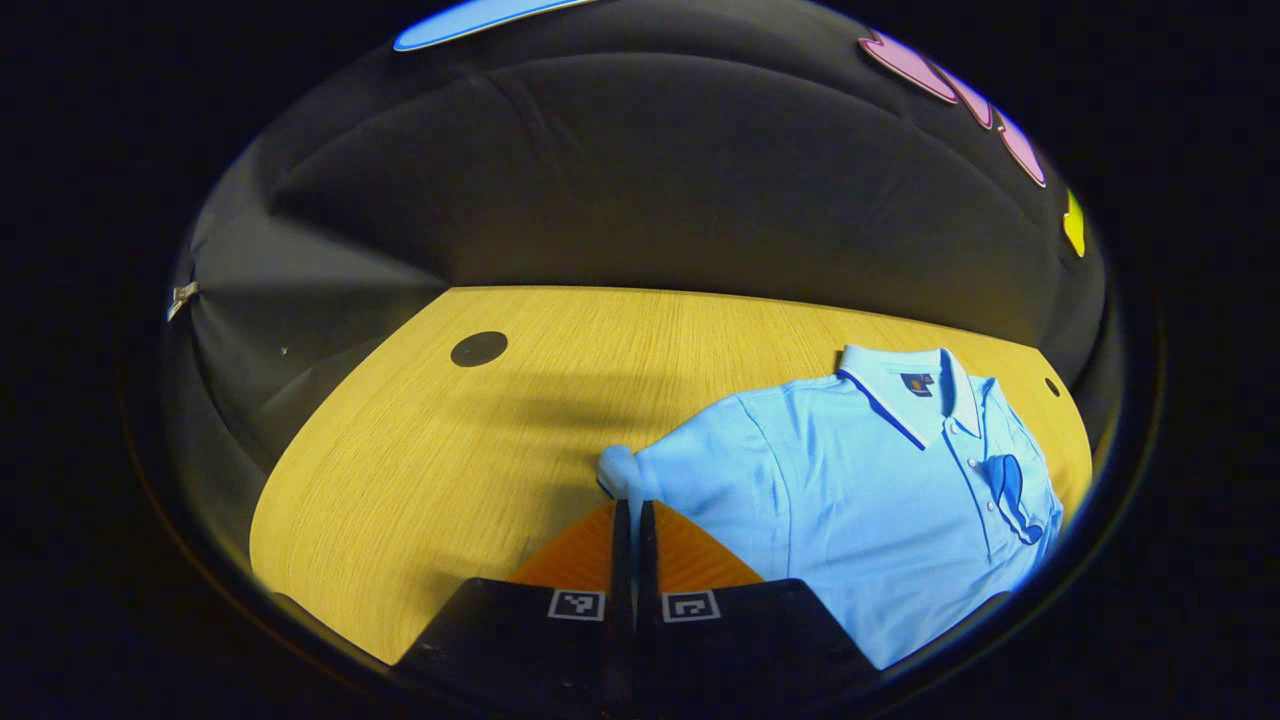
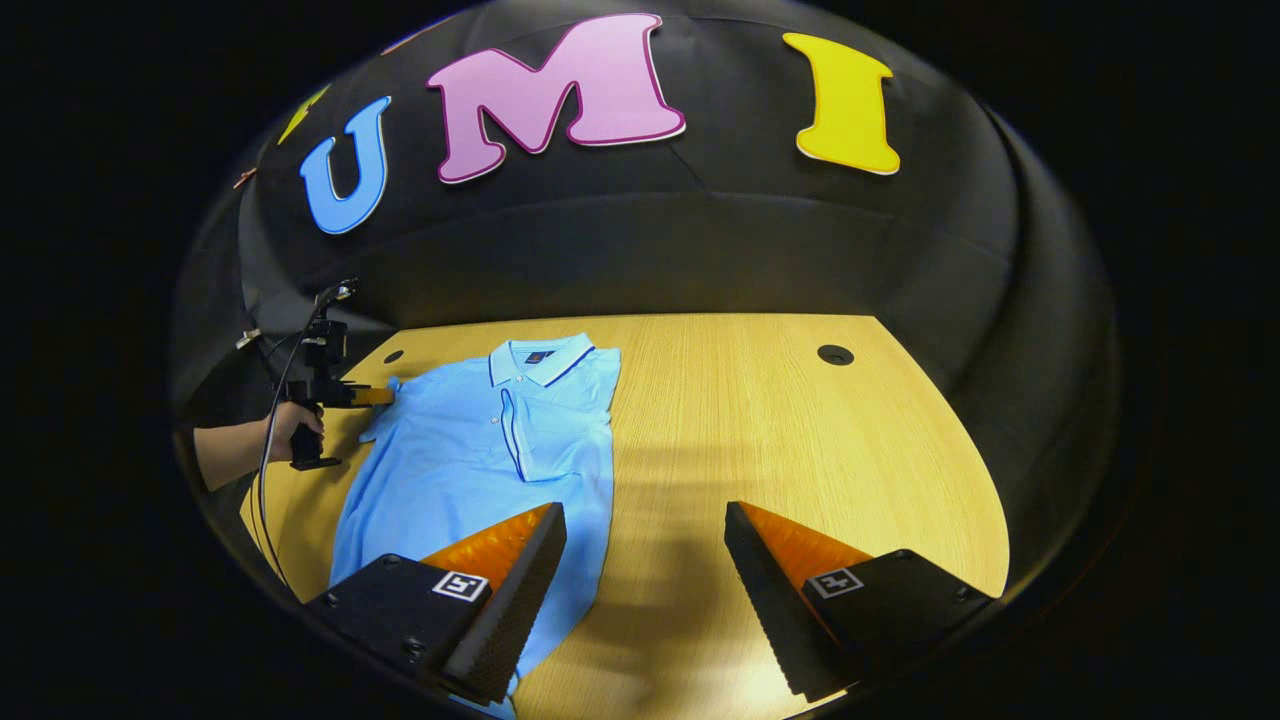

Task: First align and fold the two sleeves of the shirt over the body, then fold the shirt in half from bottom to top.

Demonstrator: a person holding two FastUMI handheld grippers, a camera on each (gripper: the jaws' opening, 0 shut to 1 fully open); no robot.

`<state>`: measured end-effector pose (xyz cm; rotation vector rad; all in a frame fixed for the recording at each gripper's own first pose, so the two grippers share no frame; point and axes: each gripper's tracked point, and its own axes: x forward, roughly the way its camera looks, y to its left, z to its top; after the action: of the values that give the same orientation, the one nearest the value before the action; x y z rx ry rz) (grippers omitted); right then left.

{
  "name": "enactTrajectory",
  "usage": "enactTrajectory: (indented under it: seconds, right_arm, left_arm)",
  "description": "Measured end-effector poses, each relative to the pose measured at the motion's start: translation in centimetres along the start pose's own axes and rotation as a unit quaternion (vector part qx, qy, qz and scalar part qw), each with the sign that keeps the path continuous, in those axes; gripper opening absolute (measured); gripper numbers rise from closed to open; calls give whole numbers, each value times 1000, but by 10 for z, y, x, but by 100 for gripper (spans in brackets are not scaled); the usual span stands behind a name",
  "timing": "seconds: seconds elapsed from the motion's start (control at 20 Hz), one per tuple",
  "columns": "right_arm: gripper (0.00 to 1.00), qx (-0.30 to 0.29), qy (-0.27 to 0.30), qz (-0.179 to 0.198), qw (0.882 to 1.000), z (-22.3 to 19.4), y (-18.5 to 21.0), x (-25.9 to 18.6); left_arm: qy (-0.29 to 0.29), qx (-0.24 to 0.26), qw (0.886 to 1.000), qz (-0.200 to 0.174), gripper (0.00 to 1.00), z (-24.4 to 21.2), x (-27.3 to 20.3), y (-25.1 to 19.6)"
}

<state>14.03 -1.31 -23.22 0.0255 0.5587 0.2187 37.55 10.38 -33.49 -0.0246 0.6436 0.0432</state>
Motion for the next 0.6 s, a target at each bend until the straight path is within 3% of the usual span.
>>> enactTrajectory:
  seconds: [0.3,0.4,0.45,0.5,0.6]
  right_arm:
    - [99,18,8,0,1000,-1,-5,-6]
    - [99,26,8,-1,1000,2,-6,-10]
    - [99,27,8,-2,1000,3,-6,-13]
    - [99,29,7,-2,1000,5,-7,-15]
    - [99,35,4,-2,999,9,-6,-18]
  left_arm:
    - [-13,33,999,7,6,25,-22,-13]
    - [-26,46,999,-4,6,42,-34,-31]
    - [-31,50,998,-12,11,49,-40,-42]
    - [-37,54,998,-20,6,57,-47,-54]
    - [-46,59,996,-38,6,66,-60,-81]
